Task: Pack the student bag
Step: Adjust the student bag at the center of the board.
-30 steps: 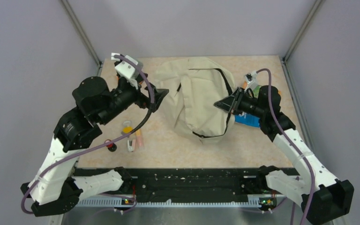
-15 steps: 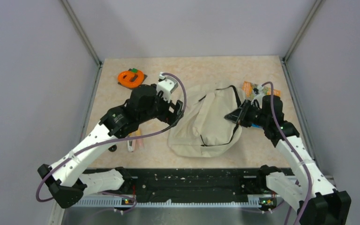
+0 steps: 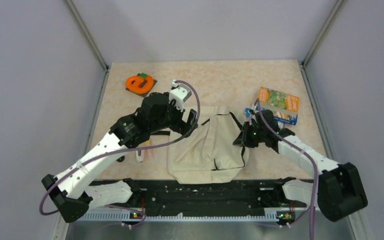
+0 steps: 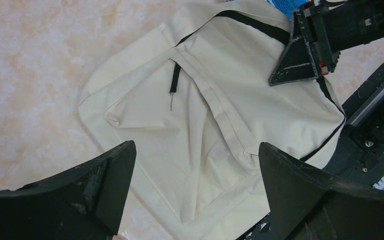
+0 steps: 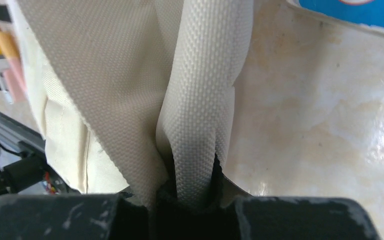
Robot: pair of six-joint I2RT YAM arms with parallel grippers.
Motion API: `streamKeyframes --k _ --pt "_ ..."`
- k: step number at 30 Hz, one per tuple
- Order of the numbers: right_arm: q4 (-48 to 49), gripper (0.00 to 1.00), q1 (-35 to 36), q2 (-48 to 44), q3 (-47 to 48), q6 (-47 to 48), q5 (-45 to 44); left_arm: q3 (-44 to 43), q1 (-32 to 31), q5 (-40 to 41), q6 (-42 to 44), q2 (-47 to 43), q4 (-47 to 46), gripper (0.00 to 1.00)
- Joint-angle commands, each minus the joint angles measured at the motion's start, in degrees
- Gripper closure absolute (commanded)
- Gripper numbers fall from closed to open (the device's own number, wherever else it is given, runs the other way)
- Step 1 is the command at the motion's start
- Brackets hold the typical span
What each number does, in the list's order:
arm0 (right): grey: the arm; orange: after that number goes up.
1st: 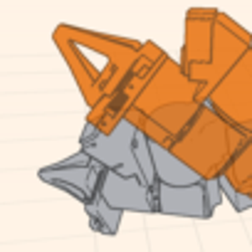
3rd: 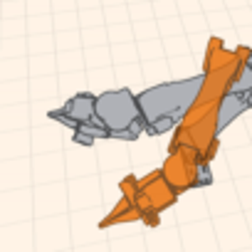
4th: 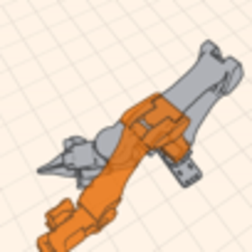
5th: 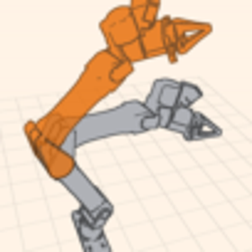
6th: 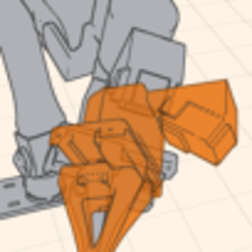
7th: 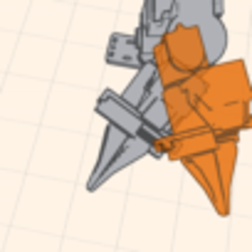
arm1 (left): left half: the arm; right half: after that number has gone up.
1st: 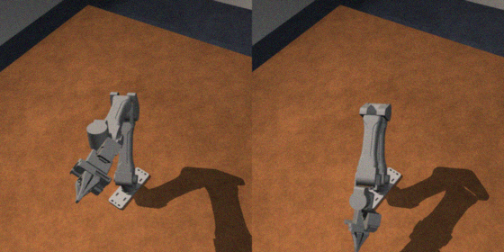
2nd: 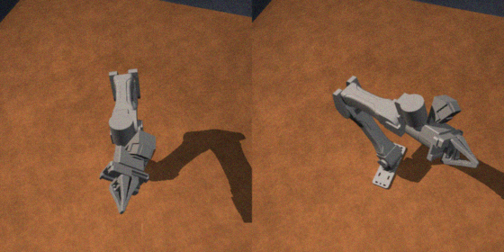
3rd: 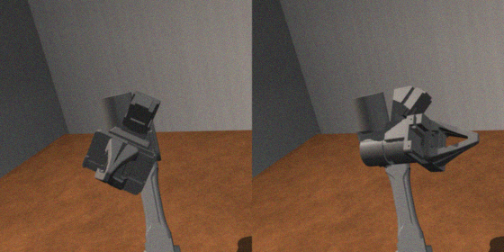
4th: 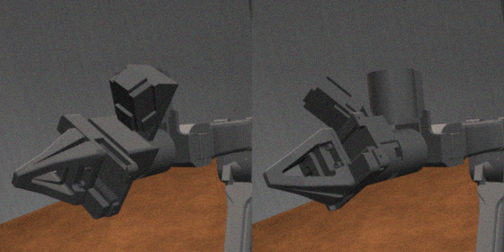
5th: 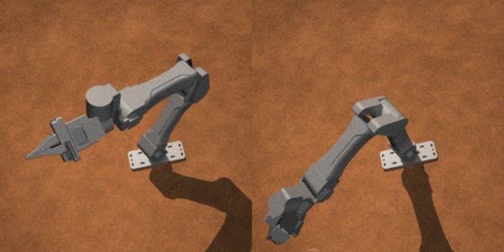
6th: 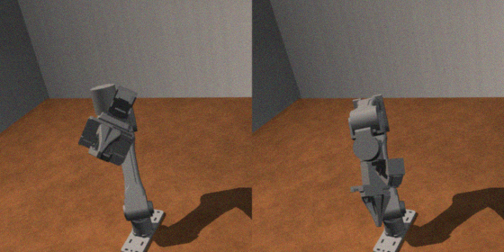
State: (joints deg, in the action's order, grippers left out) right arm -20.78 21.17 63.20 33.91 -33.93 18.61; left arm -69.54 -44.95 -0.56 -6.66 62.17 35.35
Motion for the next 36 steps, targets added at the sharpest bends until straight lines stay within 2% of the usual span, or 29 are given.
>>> streamKeyframes --k 1,5,7,11,13,15,16,18,21,27,30,33,36 --pt "6.1 1.0 3.1 7.8 4.7 4.2 -4.9 1.4 0.6 -3.3 -1.5 2.3 -3.9 0.03" --pt "11.5 1.0 4.6 15.0 5.8 4.1 -5.4 2.1 1.2 -2.9 -2.0 4.0 -4.2 0.03" --pt "15.3 1.0 4.9 16.0 5.0 2.4 -4.3 2.8 1.7 -2.7 -2.0 4.2 -4.8 0.03" --pt "18.3 1.0 5.5 15.3 3.7 1.0 -7.5 4.0 2.7 -2.3 -2.0 4.4 -5.7 0.03" --pt "18.3 0.85 5.6 14.6 3.3 1.3 -9.8 4.4 2.9 -2.2 -1.8 4.7 -6.0 0.03" --pt "17.4 0.5 5.6 13.7 3.2 2.1 -11.4 4.7 3.0 -1.8 -1.4 5.3 -5.9 0.03" --pt "16.6 0.4 5.6 13.0 3.2 2.7 -12.3 4.6 3.1 -1.4 -1.2 5.7 -5.6 0.03" --pt "15.4 0.26 5.6 11.2 3.3 3.4 -13.9 4.9 3.1 -0.7 -1.0 6.0 -5.6 0.03" --pt "13.1 0.16 5.6 6.8 3.7 4.3 -16.1 5.8 3.1 -1.2 -0.9 5.5 -7.3 0.04" --pt "5.4 0.12 5.3 -2.0 6.6 8.0 -24.2 5.3 3.1 -5.8 -2.3 6.7 -9.5 0.04" --pt "4.1 0.12 5.3 -5.8 5.9 8.6 -25.0 4.3 3.2 -4.2 -1.9 9.2 -8.7 0.05" --pt "5.5 0.18 5.3 -7.9 2.7 7.5 -20.4 3.2 3.6 -3.1 -2.6 11.7 -7.4 0.05" --pt "8.7 0.29 5.3 -7.9 -1.8 5.0 -15.6 2.0 4.6 -4.2 -4.4 13.9 -7.0 0.06"
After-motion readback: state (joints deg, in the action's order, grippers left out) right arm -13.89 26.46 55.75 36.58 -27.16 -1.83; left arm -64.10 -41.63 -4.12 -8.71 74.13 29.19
